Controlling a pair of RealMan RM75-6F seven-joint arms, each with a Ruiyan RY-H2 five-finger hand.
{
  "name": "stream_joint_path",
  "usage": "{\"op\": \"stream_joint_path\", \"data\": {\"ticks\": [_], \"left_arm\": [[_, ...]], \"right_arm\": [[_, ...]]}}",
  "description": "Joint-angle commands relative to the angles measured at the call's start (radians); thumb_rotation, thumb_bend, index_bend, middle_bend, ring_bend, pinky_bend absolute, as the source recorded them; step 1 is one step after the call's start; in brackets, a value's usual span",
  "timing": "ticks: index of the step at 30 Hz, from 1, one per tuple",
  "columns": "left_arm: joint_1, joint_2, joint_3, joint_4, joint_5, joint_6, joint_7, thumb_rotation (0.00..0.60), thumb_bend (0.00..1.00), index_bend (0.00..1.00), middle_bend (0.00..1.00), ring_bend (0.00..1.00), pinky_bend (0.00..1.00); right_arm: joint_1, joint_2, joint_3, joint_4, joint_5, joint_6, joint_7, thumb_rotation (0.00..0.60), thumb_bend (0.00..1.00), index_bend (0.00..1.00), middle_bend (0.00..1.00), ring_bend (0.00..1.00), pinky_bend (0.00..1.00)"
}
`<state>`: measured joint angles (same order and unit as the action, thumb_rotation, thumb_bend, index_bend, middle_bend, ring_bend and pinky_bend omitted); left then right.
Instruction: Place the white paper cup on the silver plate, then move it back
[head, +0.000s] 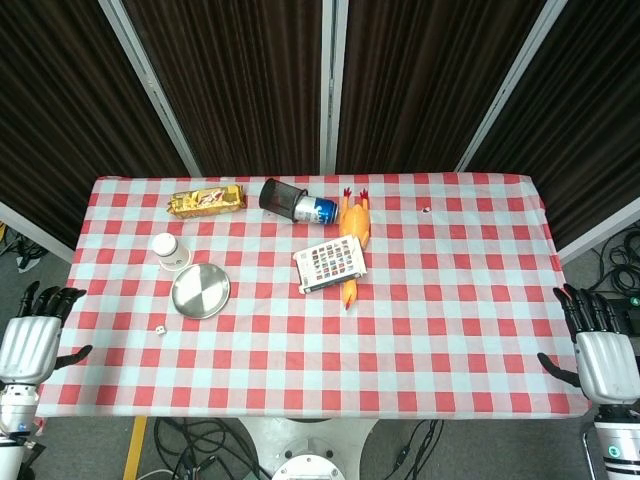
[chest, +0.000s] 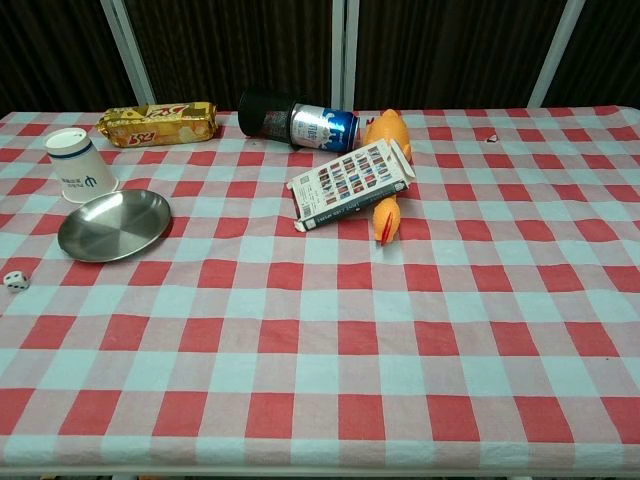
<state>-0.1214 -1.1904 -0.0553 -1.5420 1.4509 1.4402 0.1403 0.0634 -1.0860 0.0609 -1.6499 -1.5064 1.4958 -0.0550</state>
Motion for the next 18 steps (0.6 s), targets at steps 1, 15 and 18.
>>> {"op": "stream_joint_path", "data": {"ticks": [1, 15, 18], "left_arm": [[-0.001, -0.019, -0.003, 0.018, -0.007, -0.001, -0.014, 0.600, 0.01, 0.19, 0.18, 0.13, 0.04], [-0.020, -0.061, -0.006, 0.043, -0.019, -0.034, -0.022, 0.600, 0.00, 0.19, 0.19, 0.13, 0.06], [-0.045, -0.076, -0.018, 0.051, -0.029, -0.068, -0.036, 0.600, 0.00, 0.20, 0.20, 0.14, 0.15]], "right_arm": [[-0.003, 0.005, -0.001, -0.009, -0.001, 0.004, 0.006, 0.600, 0.08, 0.00, 0.06, 0.00, 0.00], [0.000, 0.028, 0.007, -0.025, -0.001, 0.003, 0.022, 0.600, 0.08, 0.00, 0.07, 0.00, 0.00], [0.001, 0.036, 0.015, -0.032, 0.002, 0.010, 0.017, 0.600, 0.08, 0.00, 0.07, 0.00, 0.00]]}}
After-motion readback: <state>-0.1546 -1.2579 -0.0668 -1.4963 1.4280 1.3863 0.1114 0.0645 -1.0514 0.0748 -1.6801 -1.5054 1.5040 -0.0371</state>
